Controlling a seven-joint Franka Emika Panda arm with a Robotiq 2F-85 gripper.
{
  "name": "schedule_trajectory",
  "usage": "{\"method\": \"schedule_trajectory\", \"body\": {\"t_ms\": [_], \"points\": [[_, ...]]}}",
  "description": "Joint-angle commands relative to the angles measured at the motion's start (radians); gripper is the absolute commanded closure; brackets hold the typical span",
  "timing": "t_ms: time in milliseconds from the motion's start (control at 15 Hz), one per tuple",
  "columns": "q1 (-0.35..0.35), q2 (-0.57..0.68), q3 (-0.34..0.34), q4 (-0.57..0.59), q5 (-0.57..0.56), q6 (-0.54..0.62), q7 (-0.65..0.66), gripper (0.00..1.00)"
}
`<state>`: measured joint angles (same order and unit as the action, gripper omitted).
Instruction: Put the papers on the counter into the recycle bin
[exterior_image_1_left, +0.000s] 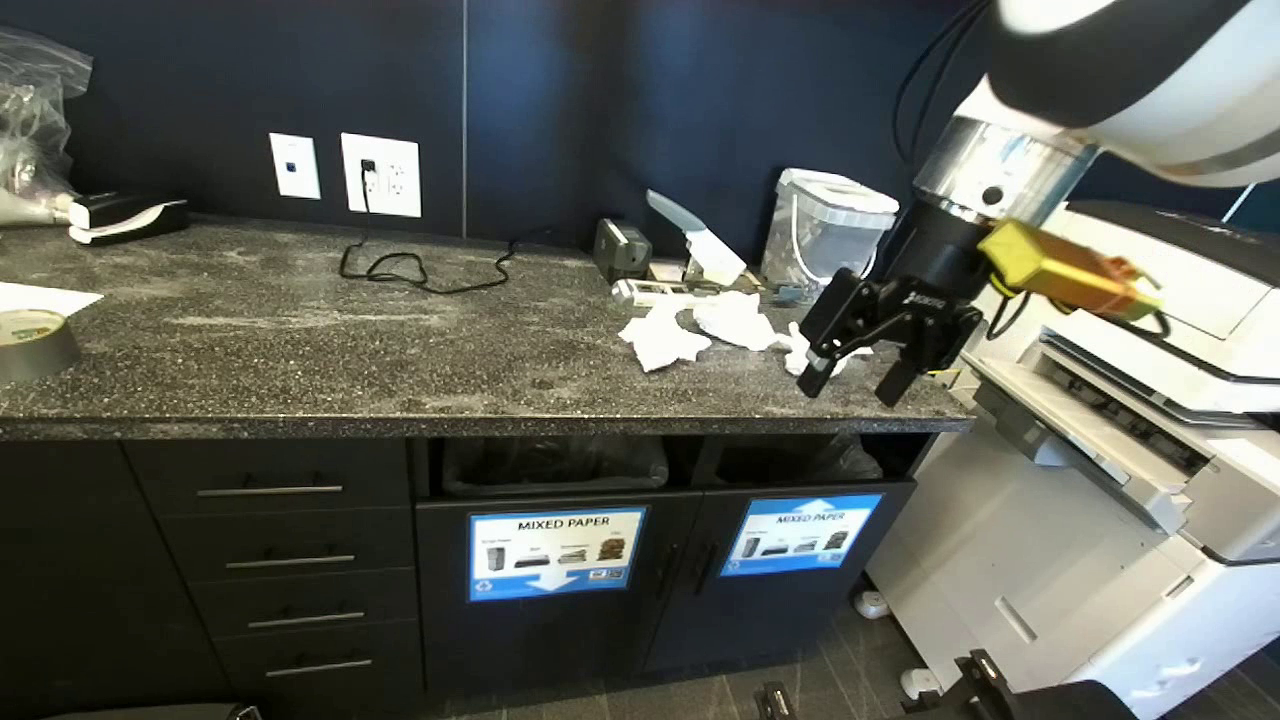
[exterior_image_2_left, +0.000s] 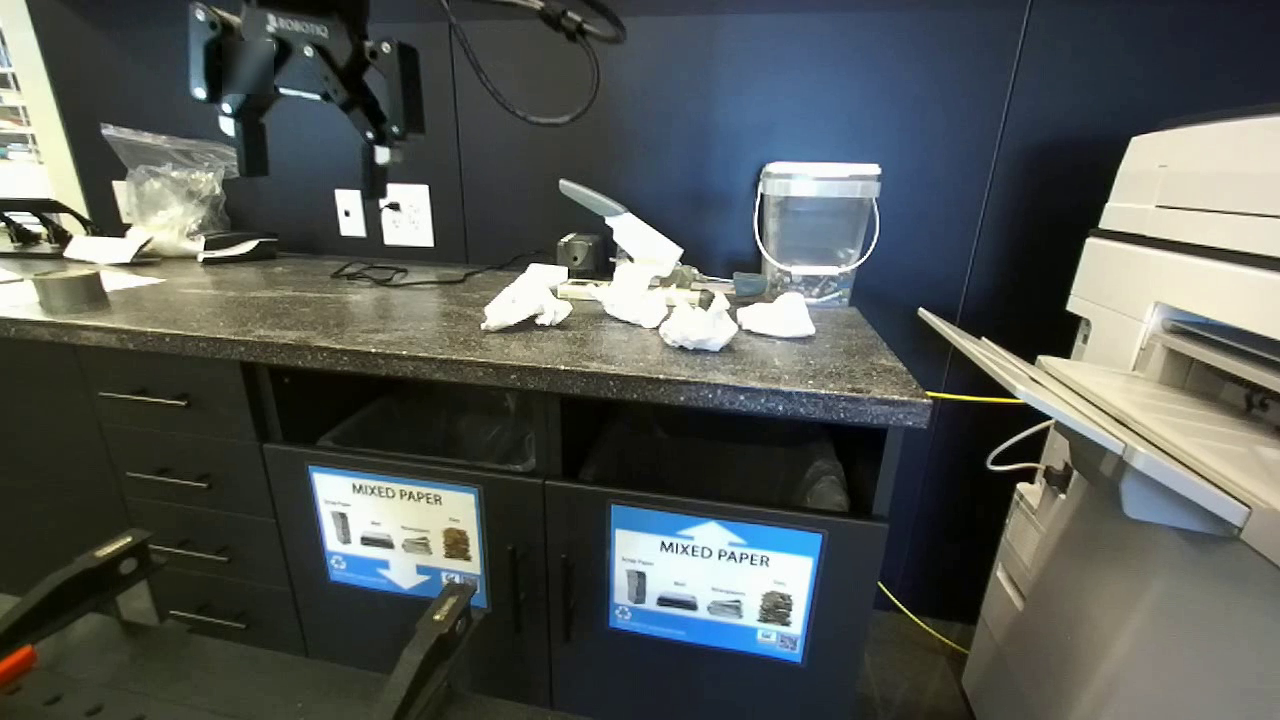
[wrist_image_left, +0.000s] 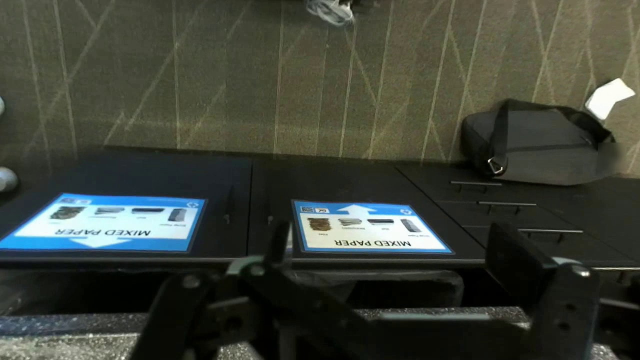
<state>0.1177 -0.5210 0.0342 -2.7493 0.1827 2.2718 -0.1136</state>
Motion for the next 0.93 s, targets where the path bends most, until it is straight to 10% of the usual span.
{"method": "schedule_trajectory", "body": {"t_ms": [0,867], "points": [[0.025,0.257,-0.036,0.120,-0.003,0.180,-0.136,0.00],[-0.090,0.821,0.074,0.663,0.147,0.329,-0.790,0.00]]}}
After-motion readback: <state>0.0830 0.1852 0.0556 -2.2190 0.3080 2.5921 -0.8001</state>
